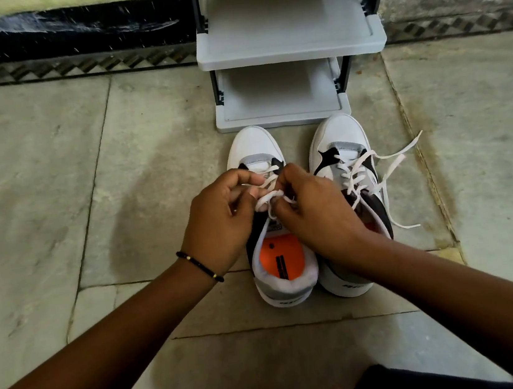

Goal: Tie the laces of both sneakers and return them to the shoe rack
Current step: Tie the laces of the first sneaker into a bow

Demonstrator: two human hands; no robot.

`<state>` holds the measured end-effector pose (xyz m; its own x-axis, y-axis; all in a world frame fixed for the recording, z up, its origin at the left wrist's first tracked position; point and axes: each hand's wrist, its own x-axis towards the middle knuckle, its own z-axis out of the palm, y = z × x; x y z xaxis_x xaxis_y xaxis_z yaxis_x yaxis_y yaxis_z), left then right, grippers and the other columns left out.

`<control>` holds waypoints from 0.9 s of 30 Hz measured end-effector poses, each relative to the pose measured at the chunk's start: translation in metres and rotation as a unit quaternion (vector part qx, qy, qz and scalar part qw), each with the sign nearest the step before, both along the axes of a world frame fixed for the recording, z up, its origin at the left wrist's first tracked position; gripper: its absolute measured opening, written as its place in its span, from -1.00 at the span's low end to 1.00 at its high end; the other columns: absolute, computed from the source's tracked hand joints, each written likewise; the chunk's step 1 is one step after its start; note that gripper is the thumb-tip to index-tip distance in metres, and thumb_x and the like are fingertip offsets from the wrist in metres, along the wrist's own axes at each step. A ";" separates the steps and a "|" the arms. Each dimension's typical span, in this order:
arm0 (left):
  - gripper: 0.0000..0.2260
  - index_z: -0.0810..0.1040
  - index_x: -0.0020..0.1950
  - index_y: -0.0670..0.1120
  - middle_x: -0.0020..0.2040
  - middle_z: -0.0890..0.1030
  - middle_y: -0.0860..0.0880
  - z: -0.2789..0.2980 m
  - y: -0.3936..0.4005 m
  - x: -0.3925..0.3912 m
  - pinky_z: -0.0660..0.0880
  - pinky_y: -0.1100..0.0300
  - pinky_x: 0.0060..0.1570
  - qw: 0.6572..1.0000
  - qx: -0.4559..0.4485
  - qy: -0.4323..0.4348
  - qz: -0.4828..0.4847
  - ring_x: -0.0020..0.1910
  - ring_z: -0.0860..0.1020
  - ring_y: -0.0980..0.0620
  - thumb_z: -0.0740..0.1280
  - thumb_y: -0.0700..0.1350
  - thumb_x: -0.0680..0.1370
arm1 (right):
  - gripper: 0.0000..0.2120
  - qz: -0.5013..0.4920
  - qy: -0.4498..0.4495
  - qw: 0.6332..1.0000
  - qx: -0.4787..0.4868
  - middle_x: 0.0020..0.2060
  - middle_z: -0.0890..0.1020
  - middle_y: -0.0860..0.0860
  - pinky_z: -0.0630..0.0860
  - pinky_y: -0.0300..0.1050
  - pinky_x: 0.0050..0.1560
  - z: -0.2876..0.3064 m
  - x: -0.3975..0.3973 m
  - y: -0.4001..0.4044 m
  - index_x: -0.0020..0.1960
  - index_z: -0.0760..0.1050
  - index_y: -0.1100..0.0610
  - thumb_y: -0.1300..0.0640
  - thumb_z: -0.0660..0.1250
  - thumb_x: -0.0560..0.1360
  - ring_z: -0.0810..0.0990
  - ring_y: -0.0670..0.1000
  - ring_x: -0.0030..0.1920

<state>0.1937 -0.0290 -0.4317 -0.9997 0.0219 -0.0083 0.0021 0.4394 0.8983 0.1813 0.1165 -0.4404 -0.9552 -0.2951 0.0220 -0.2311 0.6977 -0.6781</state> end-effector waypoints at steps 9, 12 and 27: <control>-0.70 0.51 0.22 -0.05 -0.04 0.60 0.09 -0.003 -0.001 -0.012 0.44 0.52 -0.29 0.985 0.038 -0.121 -0.113 -0.13 0.55 0.23 0.22 -0.30 0.54 | -0.85 0.013 0.030 0.999 0.012 -0.32 0.54 0.12 0.36 -0.05 -0.36 -0.002 0.004 -0.005 0.04 0.30 0.18 0.12 0.16 0.55 0.49 0.14 -0.33; -0.74 0.52 0.17 -0.01 -0.09 0.61 0.05 -0.003 -0.004 -0.014 0.50 0.41 -0.32 0.969 0.096 -0.192 -0.122 -0.18 0.58 0.19 0.17 -0.27 0.57 | -0.87 0.019 0.009 1.000 -0.008 -0.33 0.54 0.12 0.43 0.01 -0.34 0.003 0.005 -0.003 0.04 0.31 0.19 0.14 0.16 0.55 0.51 0.15 -0.34; -0.86 0.57 0.00 -0.16 -0.08 0.63 -0.08 0.002 -0.006 -0.029 0.32 0.39 -0.22 0.970 -0.174 -0.026 -0.170 -0.13 0.49 0.08 0.24 -0.22 0.54 | -0.82 0.052 0.115 0.988 0.087 -0.51 0.48 0.03 0.24 -0.19 -0.51 0.003 0.005 0.001 0.00 0.39 0.20 0.10 0.20 0.48 0.45 0.11 -0.53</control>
